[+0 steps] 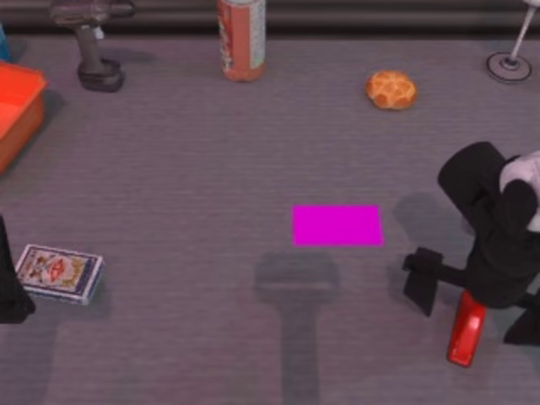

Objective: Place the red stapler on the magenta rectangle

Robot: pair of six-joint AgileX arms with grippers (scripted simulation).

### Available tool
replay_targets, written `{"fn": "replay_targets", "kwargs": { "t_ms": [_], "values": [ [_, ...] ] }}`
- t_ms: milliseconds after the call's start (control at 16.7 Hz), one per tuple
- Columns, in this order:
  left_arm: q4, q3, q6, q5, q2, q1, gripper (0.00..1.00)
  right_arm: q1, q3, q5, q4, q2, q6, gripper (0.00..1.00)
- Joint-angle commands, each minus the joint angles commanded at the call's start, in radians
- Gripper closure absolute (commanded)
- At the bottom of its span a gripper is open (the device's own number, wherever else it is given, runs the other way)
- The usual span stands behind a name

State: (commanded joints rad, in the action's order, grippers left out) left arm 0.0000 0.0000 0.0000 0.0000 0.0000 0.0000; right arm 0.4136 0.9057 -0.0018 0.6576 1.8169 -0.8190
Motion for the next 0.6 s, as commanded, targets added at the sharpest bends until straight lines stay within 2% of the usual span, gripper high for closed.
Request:
{"fn": "replay_targets", "kwargs": {
  "t_ms": [600],
  "values": [
    [0.0,0.0,0.0,0.0,0.0,0.0,0.0,0.0,0.0,0.0,0.0,0.0,0.0,0.98]
  ]
}}
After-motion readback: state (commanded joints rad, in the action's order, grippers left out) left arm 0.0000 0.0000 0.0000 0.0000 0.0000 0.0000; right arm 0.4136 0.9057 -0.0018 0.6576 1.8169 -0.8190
